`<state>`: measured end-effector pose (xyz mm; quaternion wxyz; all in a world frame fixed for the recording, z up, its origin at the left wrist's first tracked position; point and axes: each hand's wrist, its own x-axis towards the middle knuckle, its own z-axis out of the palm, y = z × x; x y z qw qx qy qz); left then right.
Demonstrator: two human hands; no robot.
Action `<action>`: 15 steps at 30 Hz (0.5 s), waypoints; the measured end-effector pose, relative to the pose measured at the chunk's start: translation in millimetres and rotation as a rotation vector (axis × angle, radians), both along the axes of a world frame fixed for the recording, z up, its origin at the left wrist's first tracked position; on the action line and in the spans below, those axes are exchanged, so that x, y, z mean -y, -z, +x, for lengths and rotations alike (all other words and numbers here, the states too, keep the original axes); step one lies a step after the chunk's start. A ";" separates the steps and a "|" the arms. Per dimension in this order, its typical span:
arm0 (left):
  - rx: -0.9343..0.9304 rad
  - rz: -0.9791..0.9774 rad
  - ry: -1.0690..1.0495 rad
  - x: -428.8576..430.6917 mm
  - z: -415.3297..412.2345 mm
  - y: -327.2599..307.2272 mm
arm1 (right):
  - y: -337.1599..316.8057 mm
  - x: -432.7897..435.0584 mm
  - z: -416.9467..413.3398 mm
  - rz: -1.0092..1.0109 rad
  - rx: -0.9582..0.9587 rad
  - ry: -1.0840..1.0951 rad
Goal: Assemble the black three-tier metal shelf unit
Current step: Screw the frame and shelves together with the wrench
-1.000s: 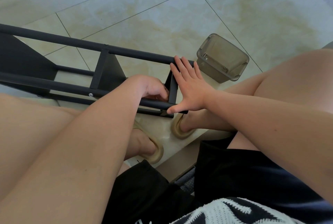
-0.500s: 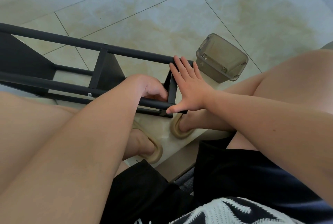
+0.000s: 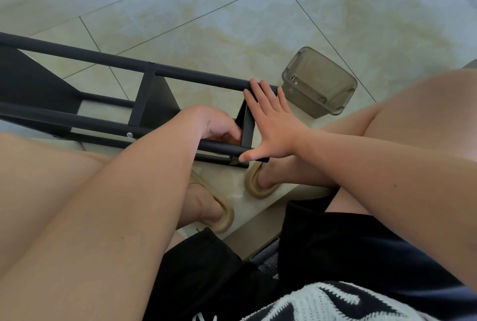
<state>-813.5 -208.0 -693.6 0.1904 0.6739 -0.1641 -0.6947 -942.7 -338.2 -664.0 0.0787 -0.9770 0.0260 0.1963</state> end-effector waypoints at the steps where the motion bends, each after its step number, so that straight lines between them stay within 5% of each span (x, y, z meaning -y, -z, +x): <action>1: -0.011 0.016 0.004 0.5 0.1 0.0 | 0.1 0.0 -0.1 -0.004 0.000 0.000; 15: 0.047 -0.110 -0.081 2.9 -5.1 2.6 | 0.1 0.6 0.5 0.000 0.000 -0.002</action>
